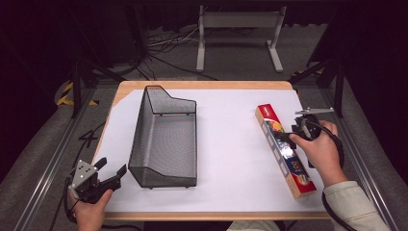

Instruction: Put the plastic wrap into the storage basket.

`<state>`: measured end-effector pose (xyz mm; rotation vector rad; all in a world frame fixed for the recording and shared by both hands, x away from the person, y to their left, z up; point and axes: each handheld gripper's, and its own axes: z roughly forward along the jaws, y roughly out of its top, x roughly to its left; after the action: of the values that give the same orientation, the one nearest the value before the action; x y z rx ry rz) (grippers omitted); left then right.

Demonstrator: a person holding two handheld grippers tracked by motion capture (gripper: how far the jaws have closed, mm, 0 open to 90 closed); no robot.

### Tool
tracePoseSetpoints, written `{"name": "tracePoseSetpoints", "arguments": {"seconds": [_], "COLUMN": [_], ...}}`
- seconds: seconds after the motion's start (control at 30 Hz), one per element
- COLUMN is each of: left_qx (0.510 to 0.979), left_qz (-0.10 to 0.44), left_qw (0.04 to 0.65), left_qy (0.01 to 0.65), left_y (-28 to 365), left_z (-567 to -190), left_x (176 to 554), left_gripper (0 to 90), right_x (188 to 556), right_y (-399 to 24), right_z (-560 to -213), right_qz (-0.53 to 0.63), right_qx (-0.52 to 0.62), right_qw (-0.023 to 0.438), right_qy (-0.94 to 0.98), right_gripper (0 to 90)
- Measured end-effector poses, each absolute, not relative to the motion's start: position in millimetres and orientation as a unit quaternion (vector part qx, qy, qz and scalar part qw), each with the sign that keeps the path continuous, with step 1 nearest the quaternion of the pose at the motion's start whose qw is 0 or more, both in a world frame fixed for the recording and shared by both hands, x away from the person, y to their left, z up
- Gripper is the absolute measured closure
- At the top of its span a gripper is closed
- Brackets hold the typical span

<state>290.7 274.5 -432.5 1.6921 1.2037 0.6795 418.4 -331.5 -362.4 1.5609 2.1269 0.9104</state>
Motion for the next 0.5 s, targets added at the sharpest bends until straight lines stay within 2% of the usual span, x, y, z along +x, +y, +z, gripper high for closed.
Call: {"name": "tracePoseSetpoints", "arguments": {"seconds": [0.5], "left_qx": [0.688], "left_qz": [0.276], "left_qw": [0.459], "left_qy": [0.490], "left_y": [274], "left_z": [-433], "left_x": [291], "left_gripper": [23.6], "right_x": [429], "right_y": [-323], "right_z": [-391], "right_qz": [0.243], "right_qx": [0.580], "right_qw": [0.130], "right_qy": [0.767], "right_gripper": [15.7]}}
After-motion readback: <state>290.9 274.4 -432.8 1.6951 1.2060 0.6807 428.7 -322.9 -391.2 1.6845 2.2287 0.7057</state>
